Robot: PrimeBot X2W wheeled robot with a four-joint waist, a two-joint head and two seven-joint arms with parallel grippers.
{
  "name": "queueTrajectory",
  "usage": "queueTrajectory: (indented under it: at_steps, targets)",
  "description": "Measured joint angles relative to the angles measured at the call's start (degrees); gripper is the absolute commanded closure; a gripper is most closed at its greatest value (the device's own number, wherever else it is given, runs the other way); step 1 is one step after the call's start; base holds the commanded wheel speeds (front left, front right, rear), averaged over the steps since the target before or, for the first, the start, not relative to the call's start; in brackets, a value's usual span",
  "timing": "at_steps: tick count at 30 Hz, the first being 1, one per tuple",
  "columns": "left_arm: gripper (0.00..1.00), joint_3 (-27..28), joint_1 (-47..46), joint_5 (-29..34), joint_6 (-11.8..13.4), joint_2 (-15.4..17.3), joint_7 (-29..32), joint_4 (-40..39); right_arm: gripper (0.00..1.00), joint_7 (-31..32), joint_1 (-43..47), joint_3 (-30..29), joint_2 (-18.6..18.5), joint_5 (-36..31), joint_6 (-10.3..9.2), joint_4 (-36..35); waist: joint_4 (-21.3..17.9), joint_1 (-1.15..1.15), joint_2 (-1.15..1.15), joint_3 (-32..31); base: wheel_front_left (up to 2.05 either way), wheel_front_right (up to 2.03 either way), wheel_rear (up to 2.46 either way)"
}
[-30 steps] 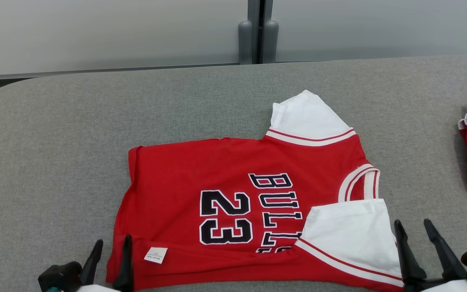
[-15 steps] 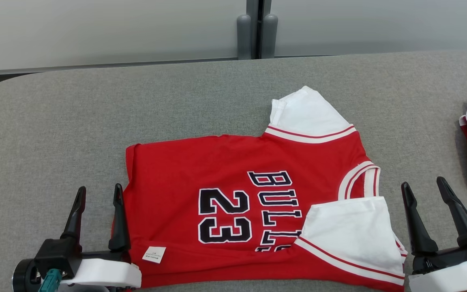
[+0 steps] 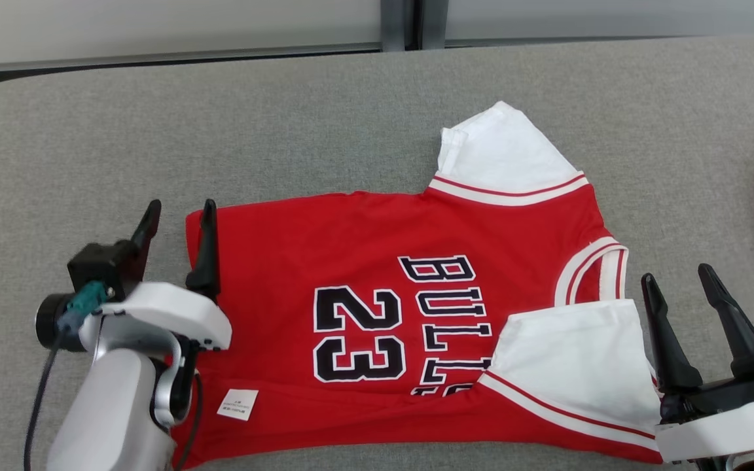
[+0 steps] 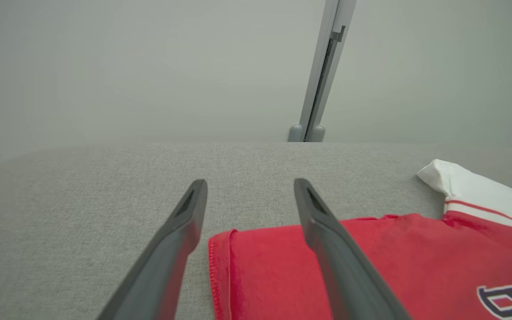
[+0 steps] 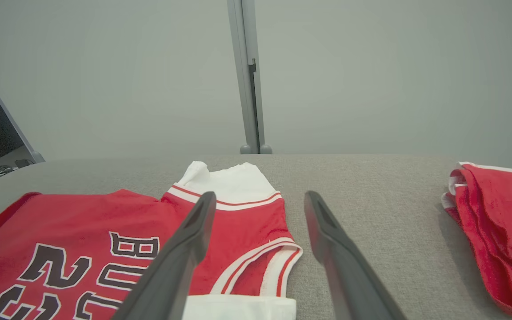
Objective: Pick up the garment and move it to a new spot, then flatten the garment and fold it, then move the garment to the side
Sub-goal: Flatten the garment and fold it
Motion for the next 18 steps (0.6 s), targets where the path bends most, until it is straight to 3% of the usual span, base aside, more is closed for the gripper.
queueTrajectory:
  at_steps: [7, 10, 13, 14, 18]
  targets:
    - [0.00, 1.0, -13.0, -3.2, -3.8, 0.7, 3.0, 20.7, 0.00, -0.6, -2.2, 1.2, -0.8, 1.1, 0.00, 2.4, -1.8, 0.00, 0.00, 5.0, 0.00, 0.00, 0.00]
    - [0.03, 1.1, -15.2, -4.5, -5.2, 0.7, 4.9, 26.0, 0.00, -0.9, -2.6, 1.3, -1.0, 1.6, 0.00, 3.4, -2.4, 0.00, 0.00, 5.7, 0.00, 0.00, 0.00]
    - [0.86, 1.2, -16.8, -5.2, -6.2, 0.7, 4.6, 28.8, 0.00, -1.3, -3.5, 1.3, -1.3, 1.9, 0.00, 4.5, -2.5, 0.00, 0.00, 5.9, 0.00, 0.00, 0.00]
    - [1.00, 1.3, -17.4, -5.4, -6.2, 0.7, 4.4, 29.6, 0.00, -1.4, -3.7, 1.3, -1.4, 2.2, 0.00, 4.7, -2.5, 0.00, 0.00, 5.9, 0.00, 0.00, 0.00]
    - [1.00, 1.5, -18.4, -5.9, -6.7, 0.7, 3.4, 31.4, 0.00, -1.6, -4.7, 1.2, -1.8, 2.8, 0.00, 5.7, -2.5, 0.00, 0.00, 5.9, 0.00, 0.00, 0.00]
